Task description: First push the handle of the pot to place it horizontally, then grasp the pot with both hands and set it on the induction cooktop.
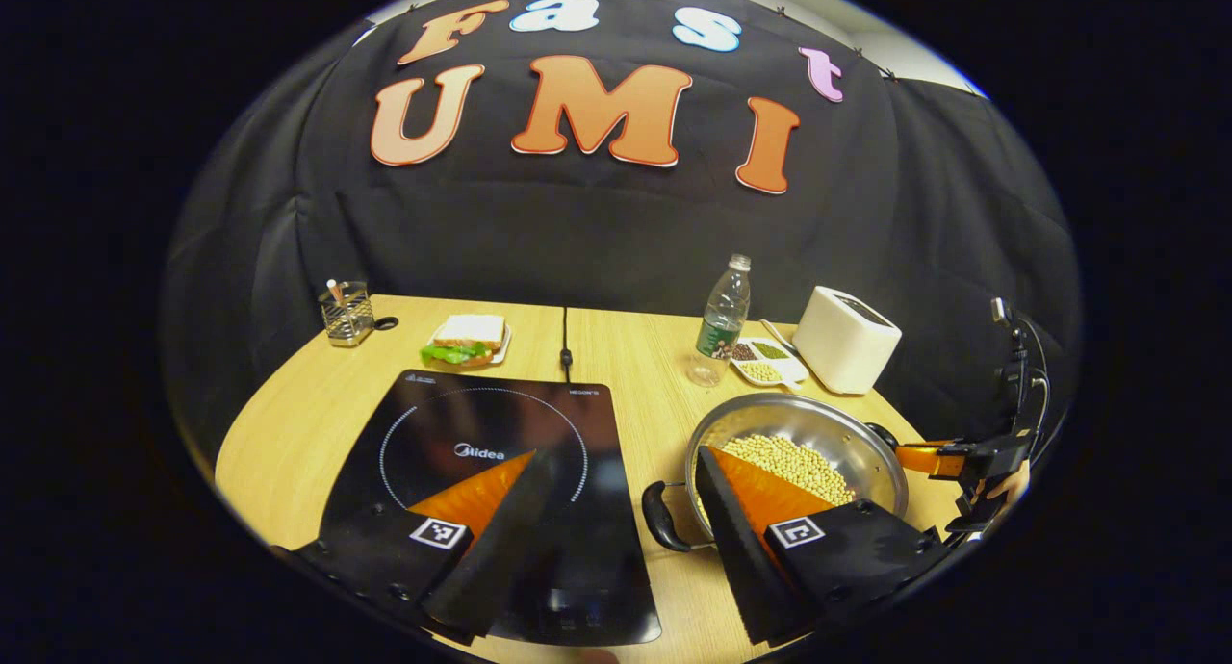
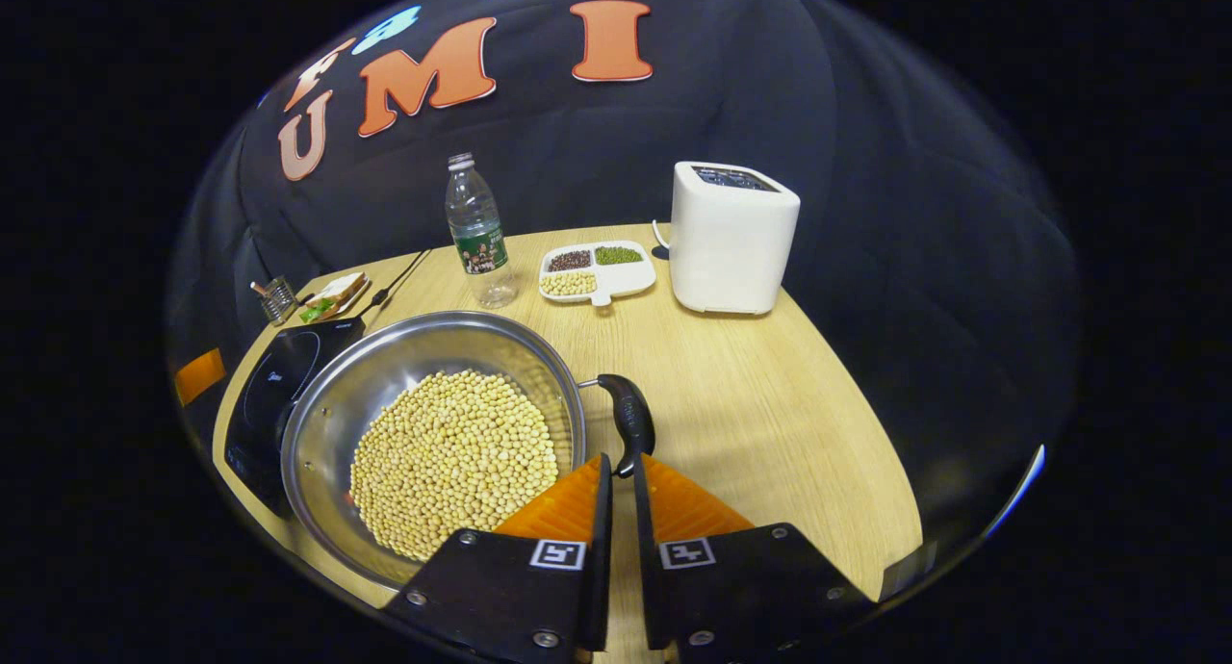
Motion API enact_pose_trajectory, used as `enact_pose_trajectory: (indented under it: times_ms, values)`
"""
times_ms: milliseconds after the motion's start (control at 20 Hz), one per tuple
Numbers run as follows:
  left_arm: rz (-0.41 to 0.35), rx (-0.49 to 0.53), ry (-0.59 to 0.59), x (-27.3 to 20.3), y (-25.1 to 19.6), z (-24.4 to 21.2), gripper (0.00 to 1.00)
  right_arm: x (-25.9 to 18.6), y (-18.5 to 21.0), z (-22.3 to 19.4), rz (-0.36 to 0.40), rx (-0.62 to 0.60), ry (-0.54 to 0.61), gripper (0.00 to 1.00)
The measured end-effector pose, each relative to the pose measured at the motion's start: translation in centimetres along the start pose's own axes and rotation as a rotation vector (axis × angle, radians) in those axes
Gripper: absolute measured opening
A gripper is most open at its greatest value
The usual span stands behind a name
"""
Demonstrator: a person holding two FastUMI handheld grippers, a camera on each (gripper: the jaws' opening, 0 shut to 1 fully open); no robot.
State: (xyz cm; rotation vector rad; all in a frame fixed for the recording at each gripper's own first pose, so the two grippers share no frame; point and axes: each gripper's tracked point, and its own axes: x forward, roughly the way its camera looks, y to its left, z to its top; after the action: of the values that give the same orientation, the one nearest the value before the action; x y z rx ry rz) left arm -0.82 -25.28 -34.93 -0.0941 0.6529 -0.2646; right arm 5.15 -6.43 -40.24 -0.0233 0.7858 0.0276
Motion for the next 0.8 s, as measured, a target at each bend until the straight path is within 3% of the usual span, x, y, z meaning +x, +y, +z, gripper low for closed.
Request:
enact_pose_trajectory:
  times_ms: [150,200,350,500,650,800]
  values:
    - [-0.017,-0.009,0.042,1.5,-1.2,-2.0,0.99,-0.1,-0.6,1.0,-0.004,0.038,-0.032,0.46]
    - [-0.018,-0.009,0.058,2.0,-1.5,-2.6,0.99,0.0,-0.6,1.3,0.002,0.059,-0.038,0.46]
    - [-0.029,-0.013,0.108,3.4,-2.5,-4.5,0.99,0.9,-0.9,1.7,-0.004,0.079,-0.050,0.69]
    - [-0.028,-0.013,0.158,4.7,-3.1,-5.9,0.98,1.5,-0.8,2.5,0.002,0.089,-0.061,0.75]
    - [-0.019,-0.014,0.188,5.8,-3.2,-6.8,0.99,2.0,2.5,1.6,0.119,0.136,0.000,0.86]
    - [-0.004,0.011,0.174,6.3,-3.3,-6.9,0.99,4.3,2.3,0.4,0.076,0.047,0.030,0.91]
